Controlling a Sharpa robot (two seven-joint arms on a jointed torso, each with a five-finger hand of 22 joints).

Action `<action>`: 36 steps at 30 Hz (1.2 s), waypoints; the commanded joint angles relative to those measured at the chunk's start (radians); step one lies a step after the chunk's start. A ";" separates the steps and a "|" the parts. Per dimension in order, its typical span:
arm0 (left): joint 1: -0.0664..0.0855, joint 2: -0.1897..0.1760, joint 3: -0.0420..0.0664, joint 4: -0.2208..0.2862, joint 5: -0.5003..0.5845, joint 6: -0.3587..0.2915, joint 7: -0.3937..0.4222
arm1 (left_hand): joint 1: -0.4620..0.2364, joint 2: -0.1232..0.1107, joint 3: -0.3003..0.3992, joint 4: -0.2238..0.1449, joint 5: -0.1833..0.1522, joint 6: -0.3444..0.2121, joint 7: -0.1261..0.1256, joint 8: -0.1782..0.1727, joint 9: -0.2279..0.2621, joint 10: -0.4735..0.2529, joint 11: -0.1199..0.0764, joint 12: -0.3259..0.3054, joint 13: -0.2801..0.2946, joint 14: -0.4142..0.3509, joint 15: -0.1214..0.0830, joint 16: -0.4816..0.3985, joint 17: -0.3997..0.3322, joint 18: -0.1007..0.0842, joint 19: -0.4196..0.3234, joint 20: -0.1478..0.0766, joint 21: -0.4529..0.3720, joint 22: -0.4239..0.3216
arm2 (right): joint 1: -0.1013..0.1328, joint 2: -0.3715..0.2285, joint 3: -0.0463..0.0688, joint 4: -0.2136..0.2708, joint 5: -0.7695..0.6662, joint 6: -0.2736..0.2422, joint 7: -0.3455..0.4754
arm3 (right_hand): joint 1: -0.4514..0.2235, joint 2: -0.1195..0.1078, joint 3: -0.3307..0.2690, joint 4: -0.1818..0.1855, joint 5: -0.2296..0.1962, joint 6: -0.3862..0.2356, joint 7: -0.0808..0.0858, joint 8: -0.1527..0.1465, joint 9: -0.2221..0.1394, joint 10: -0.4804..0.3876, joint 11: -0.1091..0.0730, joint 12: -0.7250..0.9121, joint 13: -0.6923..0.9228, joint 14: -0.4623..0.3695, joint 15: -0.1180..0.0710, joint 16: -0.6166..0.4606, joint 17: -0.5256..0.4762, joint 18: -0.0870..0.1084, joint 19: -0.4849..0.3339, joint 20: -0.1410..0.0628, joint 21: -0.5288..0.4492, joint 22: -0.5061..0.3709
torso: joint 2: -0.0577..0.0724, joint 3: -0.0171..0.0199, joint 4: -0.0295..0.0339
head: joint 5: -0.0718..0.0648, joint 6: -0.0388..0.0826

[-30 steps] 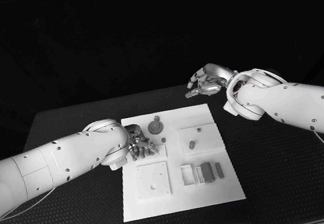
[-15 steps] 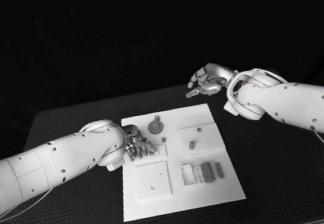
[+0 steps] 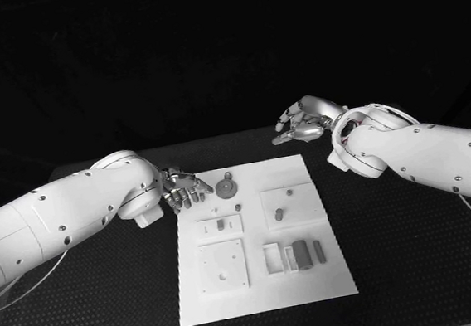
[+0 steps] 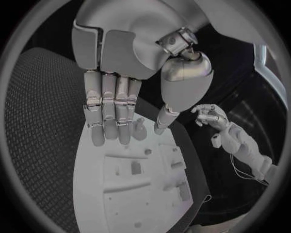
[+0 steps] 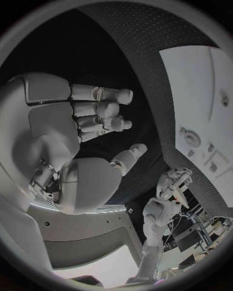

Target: Assemble the parts on the task board

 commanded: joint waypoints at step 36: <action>-0.012 0.235 -0.001 -0.341 -0.243 0.105 0.035 | -0.011 0.036 0.003 -0.043 0.083 -0.117 0.048 -0.075 -0.040 -0.069 0.045 0.016 0.012 -0.064 0.022 0.019 -0.052 0.010 -0.030 0.021 -0.054 0.007 | 0.000 0.014 0.001 -0.004 0.006 0.018 0.005 | -0.004 0.007 -0.005 -0.002 0.002 -0.002 0.009 0.004 0.001 -0.004 -0.005 0.004 -0.002 0.001 -0.008 0.000 -0.002 0.014 -0.007 0.003 -0.005 0.008 | 0.002 -0.0006 0.0004 | -0.002 -0.001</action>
